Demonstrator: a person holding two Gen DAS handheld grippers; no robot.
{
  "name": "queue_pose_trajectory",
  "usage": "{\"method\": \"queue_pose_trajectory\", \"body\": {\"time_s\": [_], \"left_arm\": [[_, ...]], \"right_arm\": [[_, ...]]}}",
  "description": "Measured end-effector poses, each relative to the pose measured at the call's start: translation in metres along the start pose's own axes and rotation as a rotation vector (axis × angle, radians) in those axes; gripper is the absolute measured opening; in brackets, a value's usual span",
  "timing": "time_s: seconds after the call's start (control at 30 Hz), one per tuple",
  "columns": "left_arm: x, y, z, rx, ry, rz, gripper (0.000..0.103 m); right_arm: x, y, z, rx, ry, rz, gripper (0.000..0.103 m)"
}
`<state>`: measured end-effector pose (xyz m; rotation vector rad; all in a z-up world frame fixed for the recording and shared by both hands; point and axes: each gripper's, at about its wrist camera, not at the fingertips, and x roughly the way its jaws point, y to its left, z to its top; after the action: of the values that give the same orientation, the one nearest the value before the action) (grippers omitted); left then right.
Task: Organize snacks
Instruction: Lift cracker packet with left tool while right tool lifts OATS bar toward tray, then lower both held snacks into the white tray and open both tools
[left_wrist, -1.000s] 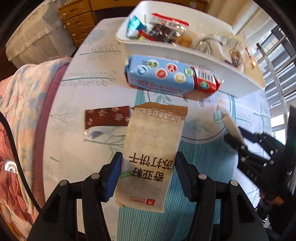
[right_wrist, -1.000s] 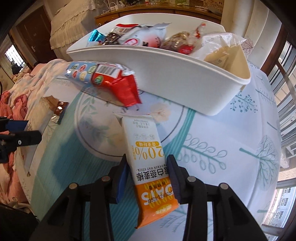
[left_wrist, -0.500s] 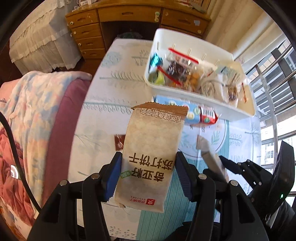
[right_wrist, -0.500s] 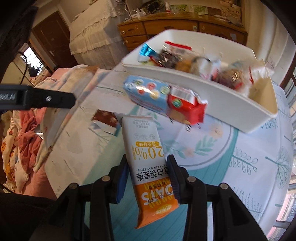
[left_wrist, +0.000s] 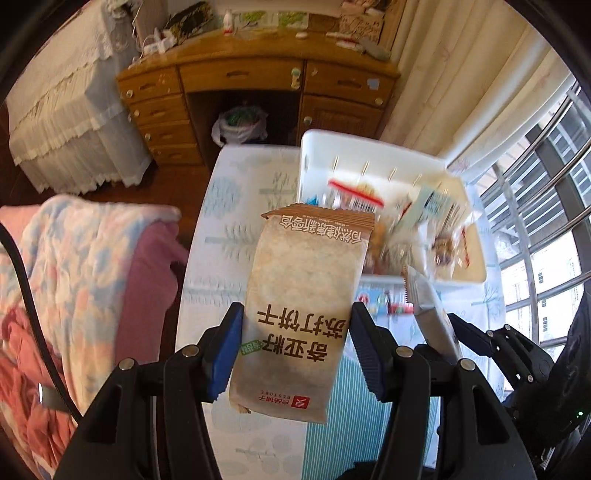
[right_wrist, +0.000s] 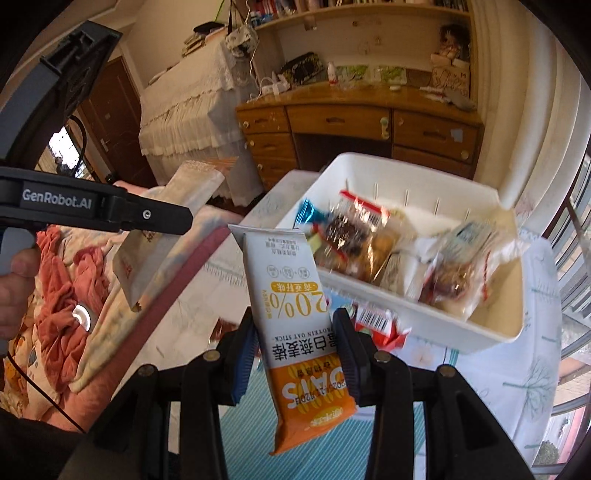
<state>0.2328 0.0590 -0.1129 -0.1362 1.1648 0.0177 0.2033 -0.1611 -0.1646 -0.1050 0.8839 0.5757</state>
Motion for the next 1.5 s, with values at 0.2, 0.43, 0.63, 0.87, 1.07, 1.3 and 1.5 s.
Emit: {"method": "queue_pose_trajectory", "body": {"time_s": [0.2, 0.43, 0.63, 0.87, 1.07, 1.3, 1.5], "left_arm": [[0.0, -0.008, 0.031, 0.024, -0.048, -0.029, 0.056], [0.014, -0.022, 0.059, 0.045, -0.089, -0.079, 0.056], [0.036, -0.039, 0.076, 0.064, -0.115, -0.148, 0.056], [0.06, -0.062, 0.079, 0.087, -0.119, -0.209, 0.056], [0.076, -0.068, 0.08, 0.073, -0.083, -0.225, 0.058], [0.069, -0.062, 0.078, 0.026, -0.085, -0.223, 0.075], [0.047, -0.055, 0.067, -0.035, -0.101, -0.19, 0.075]], "right_arm": [[-0.006, -0.016, 0.019, 0.021, -0.054, -0.062, 0.041], [-0.008, -0.043, 0.032, 0.072, -0.109, -0.15, 0.041], [-0.001, -0.065, 0.031, 0.118, -0.129, -0.201, 0.041], [0.007, -0.084, 0.028, 0.17, -0.117, -0.233, 0.042], [0.011, -0.093, 0.025, 0.189, -0.1, -0.237, 0.042], [0.01, -0.096, 0.024, 0.222, -0.06, -0.222, 0.056], [0.0, -0.097, 0.022, 0.236, -0.065, -0.191, 0.064]]}}
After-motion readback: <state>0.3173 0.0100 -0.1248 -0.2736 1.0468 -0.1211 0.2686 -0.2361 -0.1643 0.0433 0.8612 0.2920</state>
